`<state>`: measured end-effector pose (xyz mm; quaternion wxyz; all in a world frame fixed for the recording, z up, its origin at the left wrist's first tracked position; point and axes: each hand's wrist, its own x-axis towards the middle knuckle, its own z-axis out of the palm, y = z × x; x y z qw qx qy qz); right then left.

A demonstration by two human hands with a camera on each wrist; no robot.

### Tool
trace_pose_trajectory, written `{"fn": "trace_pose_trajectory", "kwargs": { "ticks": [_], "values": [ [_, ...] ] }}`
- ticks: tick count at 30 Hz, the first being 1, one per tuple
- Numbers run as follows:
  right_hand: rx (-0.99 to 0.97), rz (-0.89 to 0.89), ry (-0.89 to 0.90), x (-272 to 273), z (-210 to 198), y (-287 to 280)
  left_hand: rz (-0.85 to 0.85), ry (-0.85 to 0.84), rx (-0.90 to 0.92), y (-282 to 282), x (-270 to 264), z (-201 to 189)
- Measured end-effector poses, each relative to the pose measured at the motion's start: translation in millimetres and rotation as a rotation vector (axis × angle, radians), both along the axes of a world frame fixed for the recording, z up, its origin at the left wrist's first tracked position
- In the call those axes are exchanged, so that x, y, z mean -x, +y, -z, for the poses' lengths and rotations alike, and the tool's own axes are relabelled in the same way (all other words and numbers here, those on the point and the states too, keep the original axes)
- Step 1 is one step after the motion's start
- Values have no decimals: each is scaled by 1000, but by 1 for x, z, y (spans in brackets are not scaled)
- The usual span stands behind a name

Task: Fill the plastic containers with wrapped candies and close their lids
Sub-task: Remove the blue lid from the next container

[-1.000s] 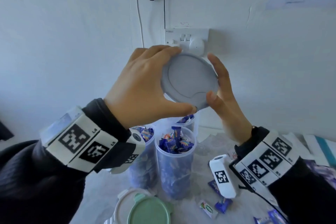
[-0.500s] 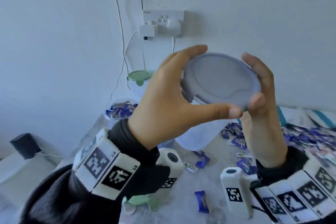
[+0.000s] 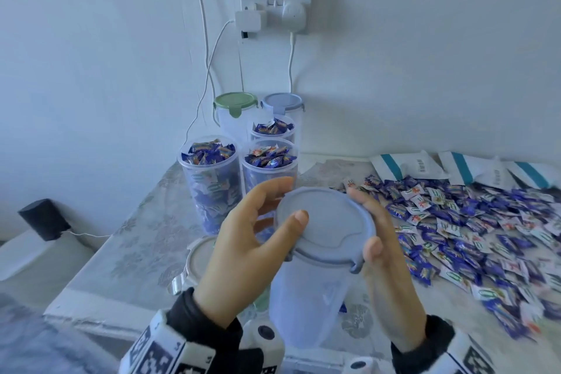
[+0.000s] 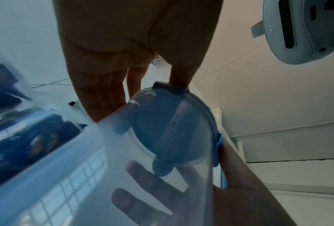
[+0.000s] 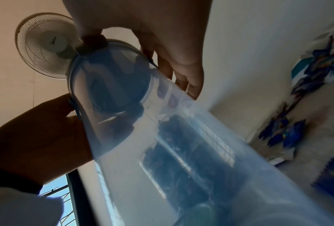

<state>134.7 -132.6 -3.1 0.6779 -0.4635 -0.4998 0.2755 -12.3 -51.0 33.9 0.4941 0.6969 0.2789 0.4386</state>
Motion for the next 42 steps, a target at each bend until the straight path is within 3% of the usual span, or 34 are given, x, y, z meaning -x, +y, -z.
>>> {"fn": "trace_pose_trajectory", "kwargs": {
  "ticks": [5, 9, 13, 15, 20, 24, 34, 42],
  "values": [
    [5, -15, -77, 5, 9, -4, -41, -1, 31, -1, 10, 17],
    [34, -91, -33, -3, 12, -2, -71, 1, 25, 3, 9, 22],
    [54, -219, 41, -12, 2, 0, 8, 112, 67, 7, 7, 21],
    [83, -238, 1, -18, -4, -1, 26, 87, 79, 6, 7, 21],
    [134, 36, -95, -27, -14, -9, -50, -17, 16, 0, 0, 27],
    [143, 100, -106, -28, -23, -20, -45, -27, -25, -4, -8, 29],
    [334, -88, 73, -37, -28, -11, 44, -76, -29, 4, -9, 27],
    [356, -259, 159, -44, -26, -6, 134, -31, -5, 10, -5, 26]
  ]
}}
